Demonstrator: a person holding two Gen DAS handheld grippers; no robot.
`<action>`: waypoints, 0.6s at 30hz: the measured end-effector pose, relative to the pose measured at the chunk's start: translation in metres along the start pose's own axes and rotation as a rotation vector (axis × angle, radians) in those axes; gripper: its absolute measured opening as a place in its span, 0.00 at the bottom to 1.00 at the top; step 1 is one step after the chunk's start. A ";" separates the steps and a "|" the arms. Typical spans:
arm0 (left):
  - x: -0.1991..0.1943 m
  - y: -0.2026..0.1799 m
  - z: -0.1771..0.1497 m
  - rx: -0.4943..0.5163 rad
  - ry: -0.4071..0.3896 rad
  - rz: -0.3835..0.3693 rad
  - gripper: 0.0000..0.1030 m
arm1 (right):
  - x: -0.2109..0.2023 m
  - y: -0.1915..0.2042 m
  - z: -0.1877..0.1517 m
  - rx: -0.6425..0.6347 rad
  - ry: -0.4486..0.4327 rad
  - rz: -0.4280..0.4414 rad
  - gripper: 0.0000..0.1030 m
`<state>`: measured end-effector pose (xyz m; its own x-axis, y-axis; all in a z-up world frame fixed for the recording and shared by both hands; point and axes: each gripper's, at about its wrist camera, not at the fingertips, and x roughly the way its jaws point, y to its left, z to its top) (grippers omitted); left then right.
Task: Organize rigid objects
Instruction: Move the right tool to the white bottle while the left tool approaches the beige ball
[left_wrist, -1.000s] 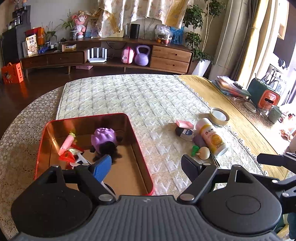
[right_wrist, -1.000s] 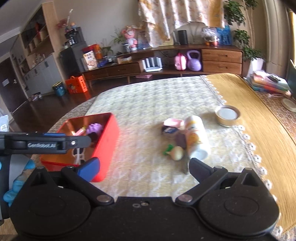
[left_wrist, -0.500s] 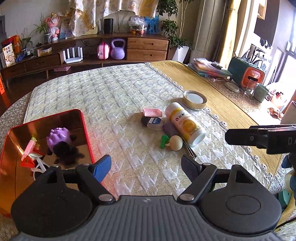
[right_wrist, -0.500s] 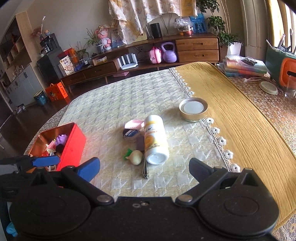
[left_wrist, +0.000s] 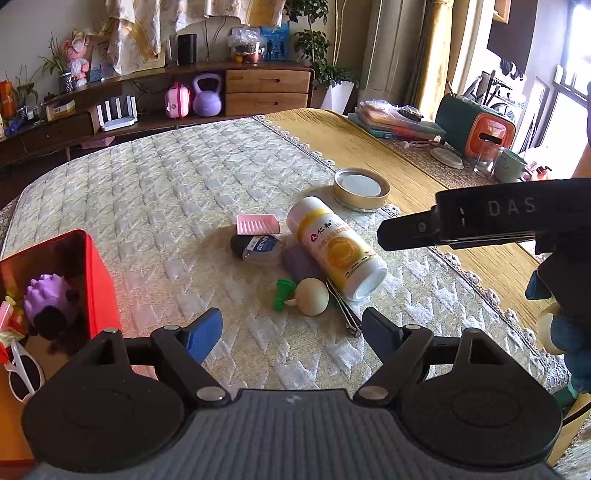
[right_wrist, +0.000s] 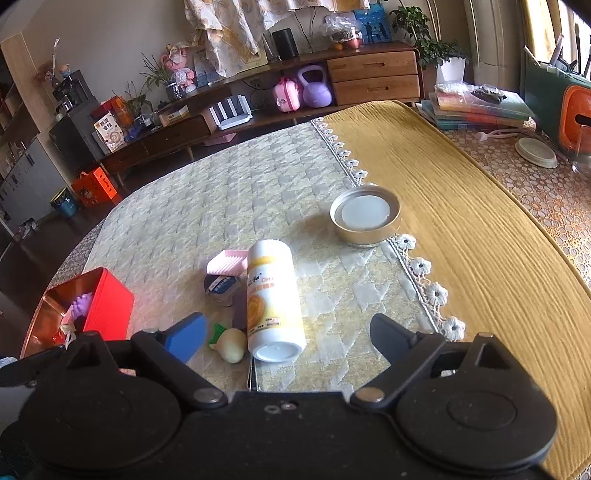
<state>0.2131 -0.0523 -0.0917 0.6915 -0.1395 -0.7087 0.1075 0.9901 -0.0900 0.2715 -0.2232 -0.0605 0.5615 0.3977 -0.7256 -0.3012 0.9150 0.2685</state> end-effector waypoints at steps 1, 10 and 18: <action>0.004 -0.001 0.001 0.004 0.001 0.000 0.80 | 0.003 0.000 0.001 0.001 0.003 0.001 0.90; 0.028 -0.006 0.003 0.027 0.007 -0.009 0.78 | 0.029 0.001 0.006 0.016 0.038 0.042 0.74; 0.040 -0.006 0.004 0.028 0.019 -0.037 0.47 | 0.043 0.001 0.009 0.018 0.048 0.053 0.66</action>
<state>0.2434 -0.0635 -0.1167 0.6730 -0.1752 -0.7186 0.1529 0.9835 -0.0966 0.3024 -0.2043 -0.0855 0.5076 0.4421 -0.7395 -0.3155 0.8941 0.3179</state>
